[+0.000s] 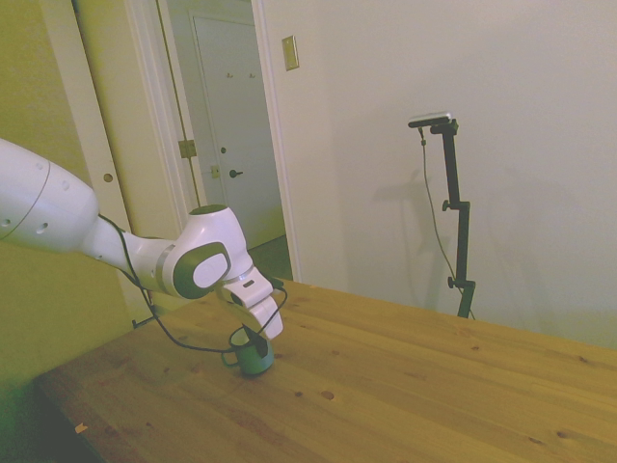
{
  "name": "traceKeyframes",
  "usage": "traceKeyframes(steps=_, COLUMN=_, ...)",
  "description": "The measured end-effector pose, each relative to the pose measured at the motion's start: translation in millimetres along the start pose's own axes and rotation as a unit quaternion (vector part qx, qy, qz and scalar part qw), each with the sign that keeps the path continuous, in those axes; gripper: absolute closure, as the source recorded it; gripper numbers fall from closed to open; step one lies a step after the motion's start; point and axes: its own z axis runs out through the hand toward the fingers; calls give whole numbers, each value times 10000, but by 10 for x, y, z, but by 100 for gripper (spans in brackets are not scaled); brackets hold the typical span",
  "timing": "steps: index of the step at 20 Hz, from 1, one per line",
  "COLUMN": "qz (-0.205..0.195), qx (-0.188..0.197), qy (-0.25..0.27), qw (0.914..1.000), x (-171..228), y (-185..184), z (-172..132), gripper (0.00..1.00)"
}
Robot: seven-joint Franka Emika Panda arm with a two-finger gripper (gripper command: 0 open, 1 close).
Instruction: Flip the mug upright
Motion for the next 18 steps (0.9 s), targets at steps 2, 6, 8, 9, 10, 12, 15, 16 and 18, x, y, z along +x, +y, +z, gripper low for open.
traceKeyframes(steps=2, qz=-33, qx=2, qy=-3, qw=10000, x=-15, y=-19, z=4, gripper=0)
traceKeyframes(steps=6, qz=-80, qx=2, qy=-7, qw=10000, x=-31, y=-38, z=10, gripper=0)
traceKeyframes(steps=8, qz=-95, qx=8, qy=-5, qw=10000, x=-31, y=-43, z=6, gripper=0)
traceKeyframes(steps=9, qz=-105, qx=9, qy=-5, qw=9999, x=-34, y=-45, z=5, gripper=0)
traceKeyframes(steps=10, qz=-114, qx=9, qy=-5, qw=9999, x=-38, y=-47, z=5, gripper=0)
traceKeyframes(steps=12, qz=-130, qx=17, qy=-2, qw=9999, x=-48, y=-54, z=-3, gripper=0)
traceKeyframes(steps=15, qz=-164, qx=85, qy=44, qw=9998, x=-63, y=-75, z=-89, gripper=0)
traceKeyframes(steps=16, qz=-181, qx=131, qy=75, qw=9997, x=-71, y=-87, z=-149, gripper=0)
traceKeyframes(steps=18, qz=-233, qx=231, qy=137, qw=9994, x=-108, y=-113, z=-311, gripper=0)
